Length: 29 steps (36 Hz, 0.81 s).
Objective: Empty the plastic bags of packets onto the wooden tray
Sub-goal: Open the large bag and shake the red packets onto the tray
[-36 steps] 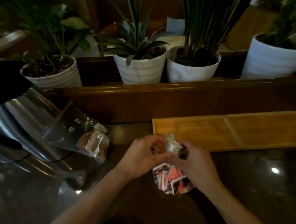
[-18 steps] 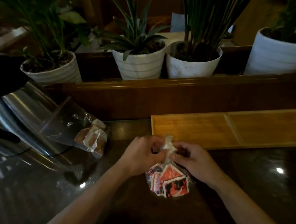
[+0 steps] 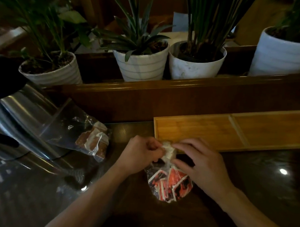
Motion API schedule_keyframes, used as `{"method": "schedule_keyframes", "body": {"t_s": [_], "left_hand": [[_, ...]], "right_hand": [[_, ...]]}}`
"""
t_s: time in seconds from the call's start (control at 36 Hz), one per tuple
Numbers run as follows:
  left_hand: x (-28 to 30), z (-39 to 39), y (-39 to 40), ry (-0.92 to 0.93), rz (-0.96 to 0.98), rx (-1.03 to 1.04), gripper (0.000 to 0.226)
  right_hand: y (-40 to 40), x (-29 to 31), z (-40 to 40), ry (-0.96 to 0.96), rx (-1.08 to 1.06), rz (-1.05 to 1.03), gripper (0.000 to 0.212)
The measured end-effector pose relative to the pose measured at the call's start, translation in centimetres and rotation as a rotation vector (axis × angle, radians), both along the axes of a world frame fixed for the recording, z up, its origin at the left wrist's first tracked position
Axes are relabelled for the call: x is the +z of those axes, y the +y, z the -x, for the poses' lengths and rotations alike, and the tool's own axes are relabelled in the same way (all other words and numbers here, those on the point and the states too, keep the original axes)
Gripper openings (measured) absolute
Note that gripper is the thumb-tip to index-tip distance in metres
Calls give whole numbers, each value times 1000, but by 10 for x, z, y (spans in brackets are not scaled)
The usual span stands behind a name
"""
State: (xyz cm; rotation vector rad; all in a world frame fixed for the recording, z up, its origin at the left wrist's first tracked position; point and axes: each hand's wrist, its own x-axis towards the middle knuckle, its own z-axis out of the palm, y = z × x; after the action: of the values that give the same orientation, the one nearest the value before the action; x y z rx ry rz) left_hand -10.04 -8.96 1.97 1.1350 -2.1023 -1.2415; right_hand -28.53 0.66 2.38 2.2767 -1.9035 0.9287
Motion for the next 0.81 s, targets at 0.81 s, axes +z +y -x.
{"method": "schedule_keyframes", "body": {"t_s": [0.81], "left_hand": [[10,12,13,-89,-6,-66,13]], "right_hand": [[-7,-7,-6,387,44,149,16]]}}
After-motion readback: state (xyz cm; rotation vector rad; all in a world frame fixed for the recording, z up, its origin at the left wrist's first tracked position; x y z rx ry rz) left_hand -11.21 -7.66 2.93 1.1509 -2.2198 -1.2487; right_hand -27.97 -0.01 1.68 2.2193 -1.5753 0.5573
